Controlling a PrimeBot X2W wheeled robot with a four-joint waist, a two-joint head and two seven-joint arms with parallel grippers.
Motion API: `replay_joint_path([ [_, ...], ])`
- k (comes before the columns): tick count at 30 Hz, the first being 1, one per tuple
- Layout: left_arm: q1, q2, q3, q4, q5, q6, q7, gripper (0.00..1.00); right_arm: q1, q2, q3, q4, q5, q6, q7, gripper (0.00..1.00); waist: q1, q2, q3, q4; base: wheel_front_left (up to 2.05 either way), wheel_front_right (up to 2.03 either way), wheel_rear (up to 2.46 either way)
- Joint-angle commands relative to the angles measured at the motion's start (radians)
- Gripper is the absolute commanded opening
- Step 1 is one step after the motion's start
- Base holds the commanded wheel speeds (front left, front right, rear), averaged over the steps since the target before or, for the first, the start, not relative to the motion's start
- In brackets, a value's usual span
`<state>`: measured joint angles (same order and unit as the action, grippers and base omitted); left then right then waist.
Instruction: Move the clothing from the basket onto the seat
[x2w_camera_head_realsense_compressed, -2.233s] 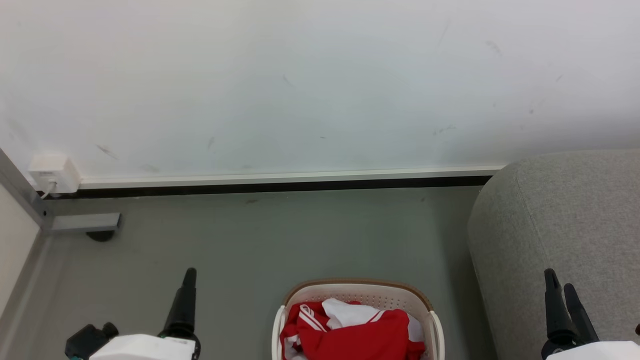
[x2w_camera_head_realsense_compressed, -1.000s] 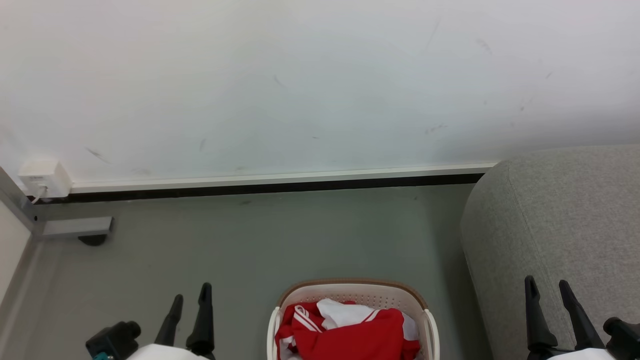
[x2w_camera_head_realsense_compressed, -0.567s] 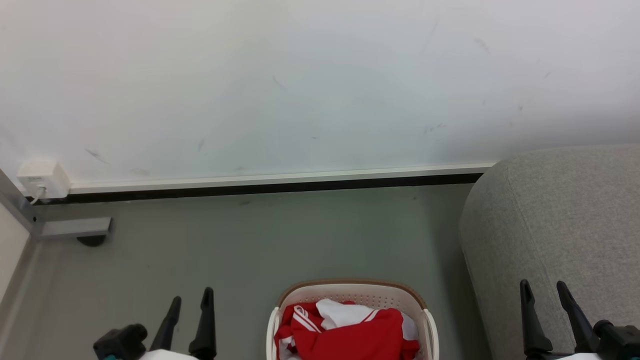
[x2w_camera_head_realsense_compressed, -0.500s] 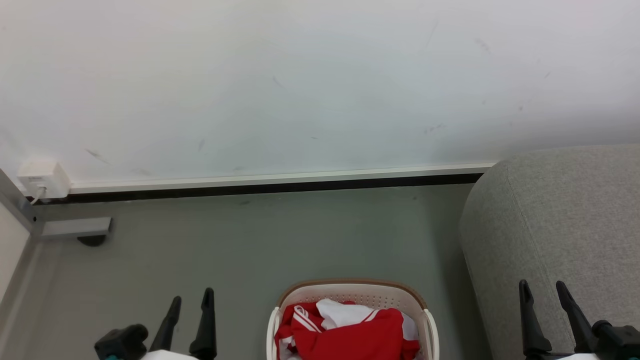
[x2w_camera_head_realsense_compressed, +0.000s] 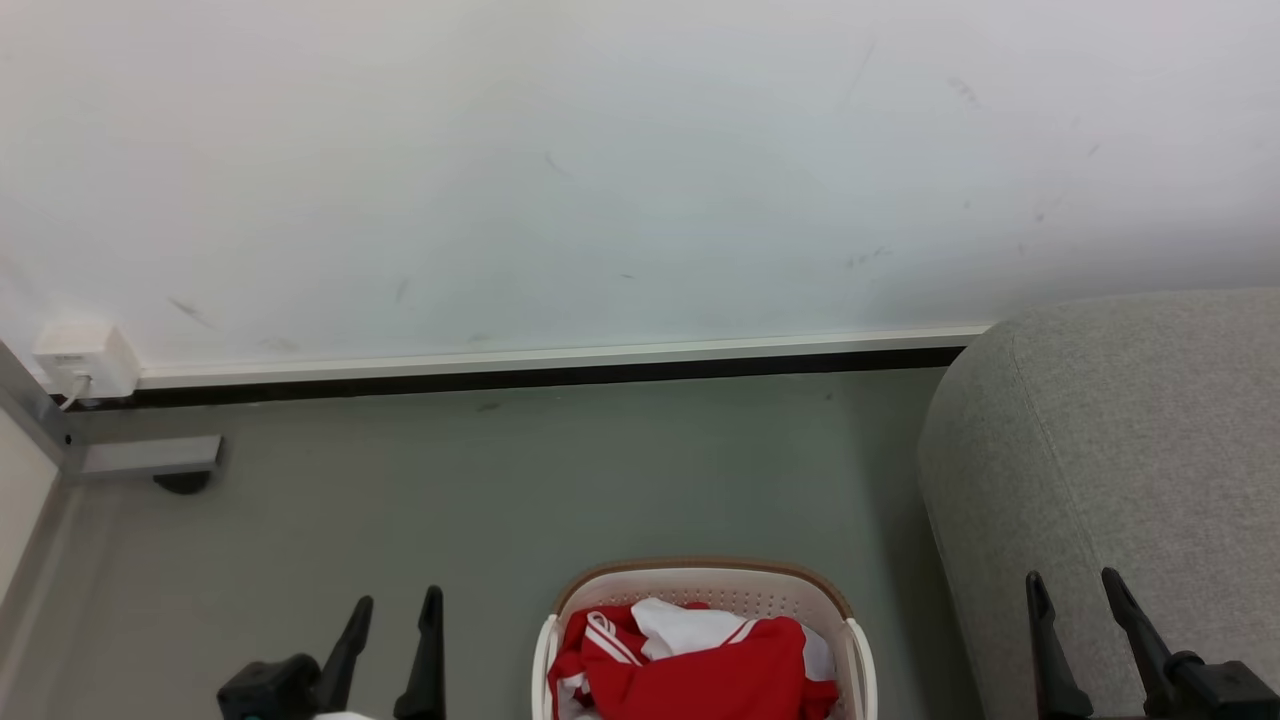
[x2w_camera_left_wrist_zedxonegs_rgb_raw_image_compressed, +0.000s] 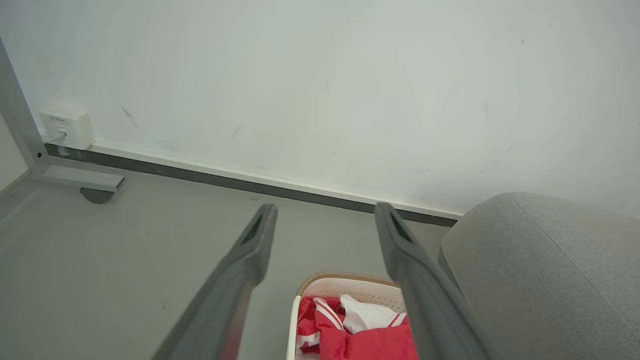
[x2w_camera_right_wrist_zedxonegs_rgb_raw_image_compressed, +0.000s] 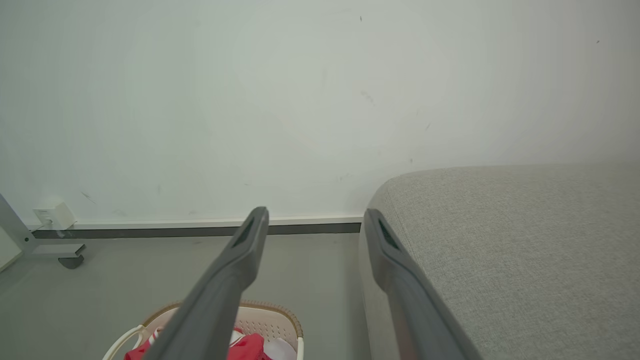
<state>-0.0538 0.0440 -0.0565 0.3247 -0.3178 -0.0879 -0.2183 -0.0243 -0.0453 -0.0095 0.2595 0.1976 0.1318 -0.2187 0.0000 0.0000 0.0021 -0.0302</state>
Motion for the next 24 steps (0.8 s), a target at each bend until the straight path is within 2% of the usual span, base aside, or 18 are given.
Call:
replay_joint_path([
  [1,0.008,0.009,-0.002,0.000,0.025,-0.005,-0.009,1.00,0.011,-0.007,0.001,0.001,-0.019,-0.002,-0.009,1.00,0.0000,0.0000,0.000,-0.001,0.00,0.00,0.00],
  [24,0.018,0.010,-0.023,0.031,0.164,-0.007,-0.047,1.00,0.019,-0.008,0.019,0.033,-0.005,-0.002,-0.047,1.00,0.0000,0.0000,-0.001,-0.010,0.00,0.00,0.00],
])
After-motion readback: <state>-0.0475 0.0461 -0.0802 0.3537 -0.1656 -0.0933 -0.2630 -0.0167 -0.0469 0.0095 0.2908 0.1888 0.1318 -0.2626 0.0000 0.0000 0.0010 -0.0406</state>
